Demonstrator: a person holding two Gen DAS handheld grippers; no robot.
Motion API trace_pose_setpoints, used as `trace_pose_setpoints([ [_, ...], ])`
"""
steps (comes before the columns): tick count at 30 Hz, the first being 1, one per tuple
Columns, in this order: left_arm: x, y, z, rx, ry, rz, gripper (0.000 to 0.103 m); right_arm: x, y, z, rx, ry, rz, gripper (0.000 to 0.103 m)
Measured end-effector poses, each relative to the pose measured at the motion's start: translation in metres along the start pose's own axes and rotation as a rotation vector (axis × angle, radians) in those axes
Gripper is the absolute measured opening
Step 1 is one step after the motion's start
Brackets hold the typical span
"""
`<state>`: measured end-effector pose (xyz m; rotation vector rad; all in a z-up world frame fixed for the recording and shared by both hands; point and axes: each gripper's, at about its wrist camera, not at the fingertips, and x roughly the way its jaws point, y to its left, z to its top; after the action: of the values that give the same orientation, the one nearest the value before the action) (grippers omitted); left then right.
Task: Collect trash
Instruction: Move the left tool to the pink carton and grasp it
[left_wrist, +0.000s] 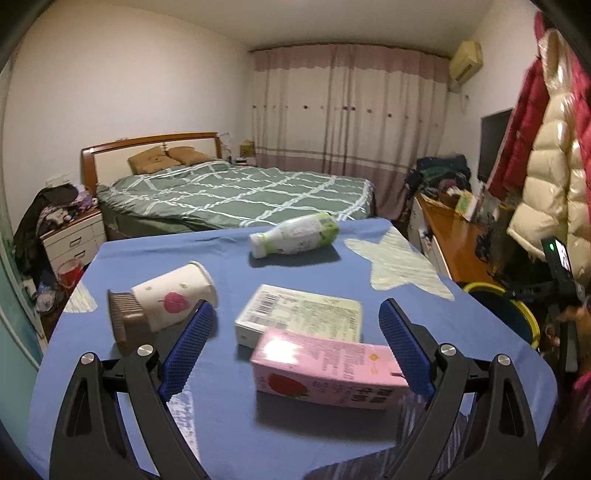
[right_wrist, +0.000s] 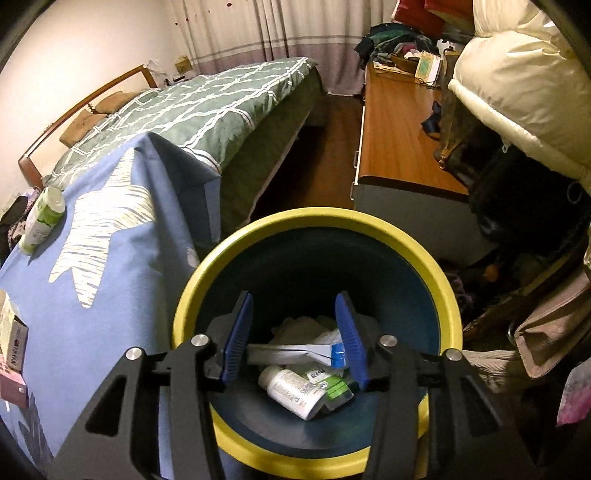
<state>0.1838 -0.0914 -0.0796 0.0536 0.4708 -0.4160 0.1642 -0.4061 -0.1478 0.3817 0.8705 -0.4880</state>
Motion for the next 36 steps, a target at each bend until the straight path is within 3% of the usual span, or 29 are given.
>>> trace_pose_setpoints([
  [8, 0.008, -0.051, -0.009, 0.09, 0.092, -0.083, 0.09, -0.003, 0.006, 0.0, -0.006, -0.002, 0.041, 0.046],
  [13, 0.026, -0.061, -0.021, 0.124, 0.184, -0.024, 0.09, -0.005, 0.01, -0.001, -0.008, -0.005, 0.065, 0.046],
  [21, 0.021, -0.022, -0.032, 0.037, 0.265, 0.05, 0.09, -0.007, 0.015, -0.001, -0.018, -0.008, 0.083, 0.046],
  [30, -0.019, 0.043, -0.038, -0.012, 0.271, 0.235, 0.09, -0.007, 0.029, -0.002, -0.033, -0.006, 0.104, 0.046],
  [36, -0.022, 0.041, -0.021, -0.101, 0.292, 0.129, 0.09, -0.01, 0.039, -0.001, -0.048, -0.012, 0.121, 0.046],
])
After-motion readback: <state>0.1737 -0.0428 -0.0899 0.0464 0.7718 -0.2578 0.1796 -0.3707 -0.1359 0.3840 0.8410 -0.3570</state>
